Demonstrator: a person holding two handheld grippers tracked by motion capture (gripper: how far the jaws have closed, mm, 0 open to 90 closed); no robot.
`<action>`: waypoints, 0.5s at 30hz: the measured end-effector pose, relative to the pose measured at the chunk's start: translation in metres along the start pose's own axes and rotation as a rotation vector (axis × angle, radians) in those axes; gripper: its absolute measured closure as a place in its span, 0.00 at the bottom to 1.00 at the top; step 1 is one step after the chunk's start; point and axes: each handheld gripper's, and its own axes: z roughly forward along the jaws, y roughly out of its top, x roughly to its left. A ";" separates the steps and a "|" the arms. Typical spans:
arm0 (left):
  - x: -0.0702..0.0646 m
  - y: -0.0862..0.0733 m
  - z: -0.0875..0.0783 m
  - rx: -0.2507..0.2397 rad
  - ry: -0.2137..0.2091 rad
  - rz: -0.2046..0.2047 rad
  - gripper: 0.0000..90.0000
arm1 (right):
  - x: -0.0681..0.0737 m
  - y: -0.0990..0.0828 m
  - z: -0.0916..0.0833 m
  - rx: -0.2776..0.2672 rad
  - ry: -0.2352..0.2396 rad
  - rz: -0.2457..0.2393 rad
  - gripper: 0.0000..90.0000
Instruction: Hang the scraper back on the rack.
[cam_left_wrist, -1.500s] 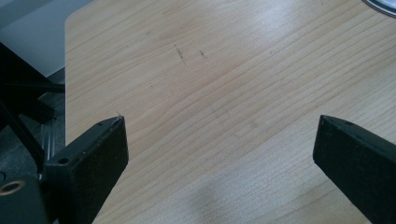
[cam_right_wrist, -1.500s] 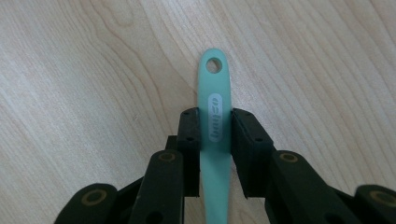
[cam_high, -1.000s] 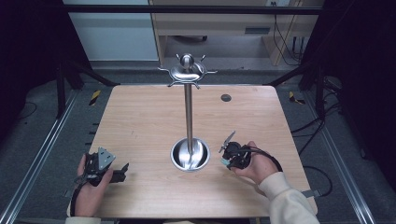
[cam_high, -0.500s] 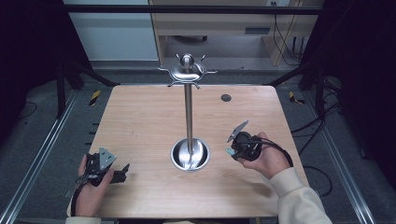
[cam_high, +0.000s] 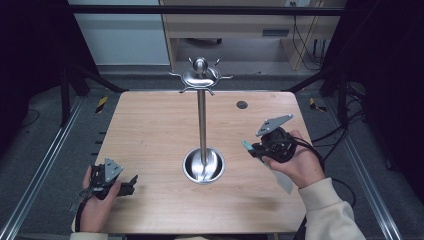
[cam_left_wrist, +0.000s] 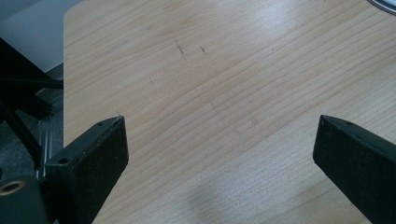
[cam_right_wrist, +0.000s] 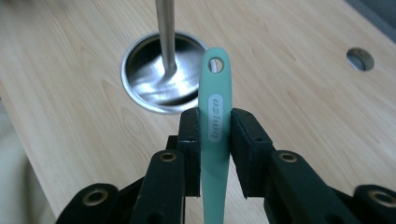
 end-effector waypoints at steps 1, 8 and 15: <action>0.000 0.000 0.000 -0.003 0.003 -0.001 0.03 | 0.000 0.001 -0.002 -0.018 0.002 -0.002 0.83; 0.000 0.000 0.000 -0.001 0.005 -0.003 0.03 | 0.000 0.007 -0.009 -0.095 0.008 0.011 0.83; 0.000 -0.001 -0.001 -0.003 0.006 -0.009 0.03 | 0.001 0.012 -0.014 -0.177 0.017 0.035 0.83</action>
